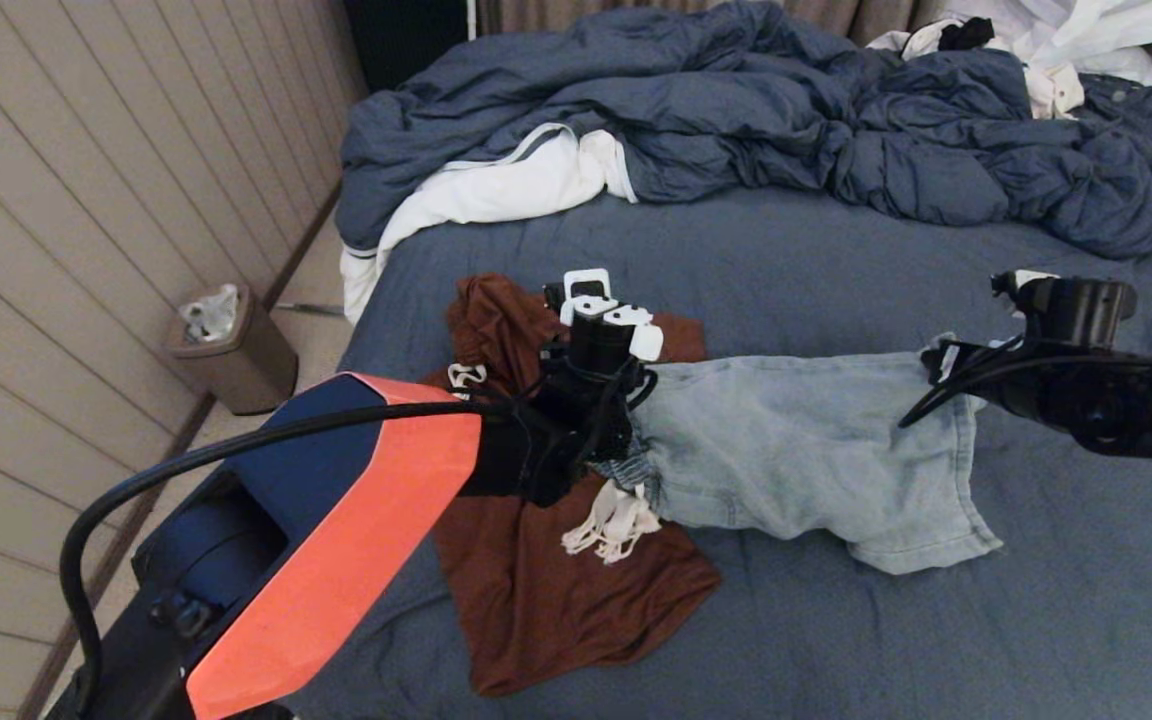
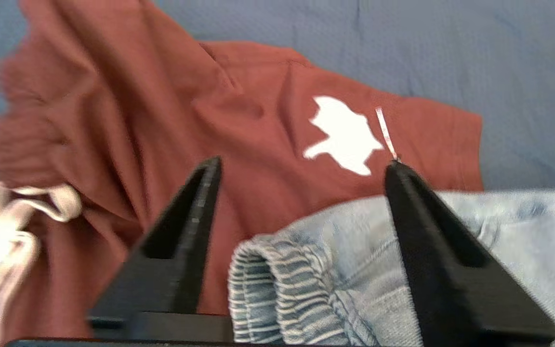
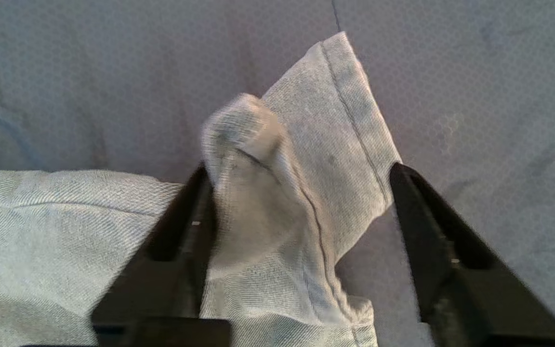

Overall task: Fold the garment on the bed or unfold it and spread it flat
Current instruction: Unford the blue shorts

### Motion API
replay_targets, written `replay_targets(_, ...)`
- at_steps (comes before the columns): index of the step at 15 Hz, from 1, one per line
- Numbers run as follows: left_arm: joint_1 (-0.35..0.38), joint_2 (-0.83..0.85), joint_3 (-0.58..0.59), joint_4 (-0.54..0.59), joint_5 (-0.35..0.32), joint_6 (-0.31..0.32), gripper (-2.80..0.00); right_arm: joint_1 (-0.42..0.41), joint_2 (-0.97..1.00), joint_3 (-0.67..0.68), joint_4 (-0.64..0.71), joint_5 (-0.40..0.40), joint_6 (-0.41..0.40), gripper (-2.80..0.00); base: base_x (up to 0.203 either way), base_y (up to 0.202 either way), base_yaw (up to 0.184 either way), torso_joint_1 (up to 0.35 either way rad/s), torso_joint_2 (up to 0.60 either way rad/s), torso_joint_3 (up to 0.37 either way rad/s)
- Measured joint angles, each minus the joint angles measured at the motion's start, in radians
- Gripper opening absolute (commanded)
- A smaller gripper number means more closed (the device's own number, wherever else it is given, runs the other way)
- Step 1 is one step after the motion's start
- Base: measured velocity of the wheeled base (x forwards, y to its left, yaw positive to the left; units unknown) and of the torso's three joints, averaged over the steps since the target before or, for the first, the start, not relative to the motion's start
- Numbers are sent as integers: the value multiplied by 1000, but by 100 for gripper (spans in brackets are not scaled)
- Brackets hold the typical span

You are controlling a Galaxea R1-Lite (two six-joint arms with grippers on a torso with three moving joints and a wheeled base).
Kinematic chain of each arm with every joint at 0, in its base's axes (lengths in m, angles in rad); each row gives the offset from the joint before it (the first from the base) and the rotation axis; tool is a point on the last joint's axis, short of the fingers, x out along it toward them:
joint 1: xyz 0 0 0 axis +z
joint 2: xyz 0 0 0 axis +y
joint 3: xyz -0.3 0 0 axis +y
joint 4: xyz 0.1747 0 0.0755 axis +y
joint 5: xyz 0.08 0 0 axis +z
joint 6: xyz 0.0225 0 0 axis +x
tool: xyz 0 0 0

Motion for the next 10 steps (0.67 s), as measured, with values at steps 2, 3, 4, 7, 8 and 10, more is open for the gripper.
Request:
replay_targets(2, 0, -32, 41, -11, 9, -3, 0, 0, -3, 4, 1, 5, 0, 0, 0, 0, 0, 0, 0, 0)
replay_targets(3, -1, -53, 75, -26, 10, -3, 0, -1, -11, 7, 4, 9, 0, 0, 0, 0, 0, 0, 0, 0)
replay_targets(4, -1, -81, 127, -43, 9, -3, 0, -3, -25, 12, 4, 17, 5, 0, 0, 0, 0, 0, 0, 0)
replay_targets(7, -2, -205, 351, -106, 2, -8, 0, -9, -98, 53, 6, 71, 26, 0, 0, 0, 0, 0, 0, 0)
replay_targets(8, -3, -245, 433, -131, 0, -12, 0, -10, -128, 75, 7, 88, 29, 0, 0, 0, 0, 0, 0, 0)
replay_targets(10, -3, -314, 594, -200, -2, -21, 0, -17, -179, 131, 9, 101, 30, 0, 0, 0, 0, 0, 0, 0)
